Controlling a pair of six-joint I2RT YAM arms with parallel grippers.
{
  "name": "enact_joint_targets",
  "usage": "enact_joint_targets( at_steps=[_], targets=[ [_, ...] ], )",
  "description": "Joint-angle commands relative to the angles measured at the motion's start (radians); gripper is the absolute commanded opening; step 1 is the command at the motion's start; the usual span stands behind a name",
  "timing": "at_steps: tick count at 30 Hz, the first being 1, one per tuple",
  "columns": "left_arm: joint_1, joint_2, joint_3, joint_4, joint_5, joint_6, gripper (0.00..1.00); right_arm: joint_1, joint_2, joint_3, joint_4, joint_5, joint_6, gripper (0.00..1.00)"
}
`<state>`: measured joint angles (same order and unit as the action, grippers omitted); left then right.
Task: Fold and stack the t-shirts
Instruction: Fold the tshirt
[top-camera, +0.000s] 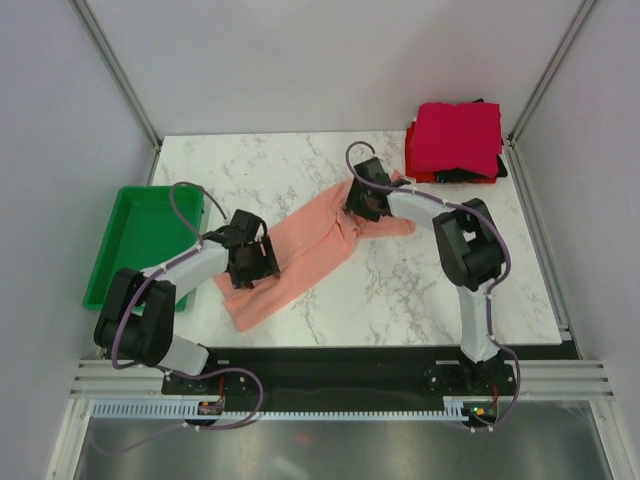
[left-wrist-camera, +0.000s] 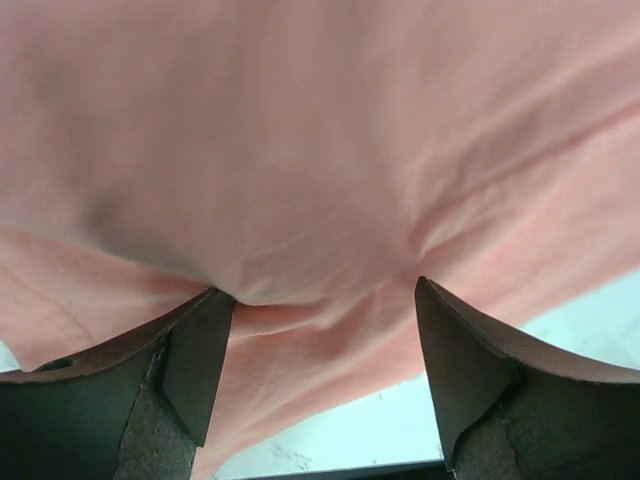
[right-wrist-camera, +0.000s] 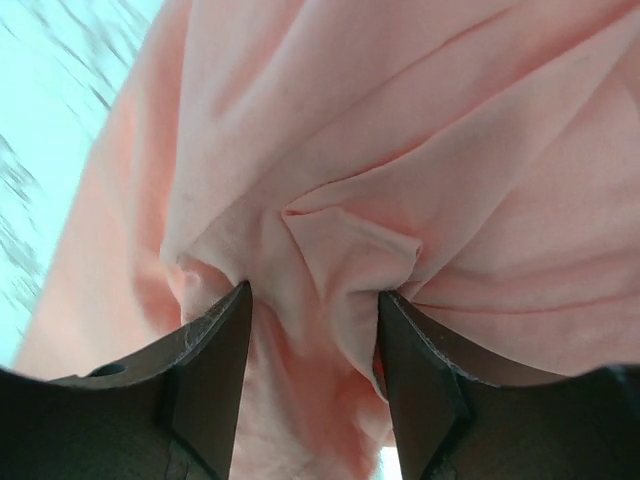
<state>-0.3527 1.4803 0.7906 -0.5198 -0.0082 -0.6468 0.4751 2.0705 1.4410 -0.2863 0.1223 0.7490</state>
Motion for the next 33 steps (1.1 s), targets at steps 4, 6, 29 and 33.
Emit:
enact_joint_targets(
  at_steps=[4, 6, 29, 33],
  targets=[
    [-0.072, -0.064, -0.177, 0.019, 0.203, -0.143, 0.81, -0.015, 0.400, 0.480, -0.169, -0.079, -0.097, 0.61],
    [-0.127, -0.068, -0.208, 0.050, 0.250, -0.203, 0.81, -0.038, 0.466, 0.626, -0.182, -0.096, -0.088, 0.62],
    [-0.437, 0.038, 0.107, 0.143, 0.318, -0.441, 0.79, -0.161, 0.582, 1.041, 0.128, -0.266, -0.111, 0.87],
    [-0.468, 0.000, 0.240, 0.074, 0.295, -0.433, 0.80, -0.159, 0.444, 1.029, 0.153, -0.251, -0.142, 0.91]
  ],
)
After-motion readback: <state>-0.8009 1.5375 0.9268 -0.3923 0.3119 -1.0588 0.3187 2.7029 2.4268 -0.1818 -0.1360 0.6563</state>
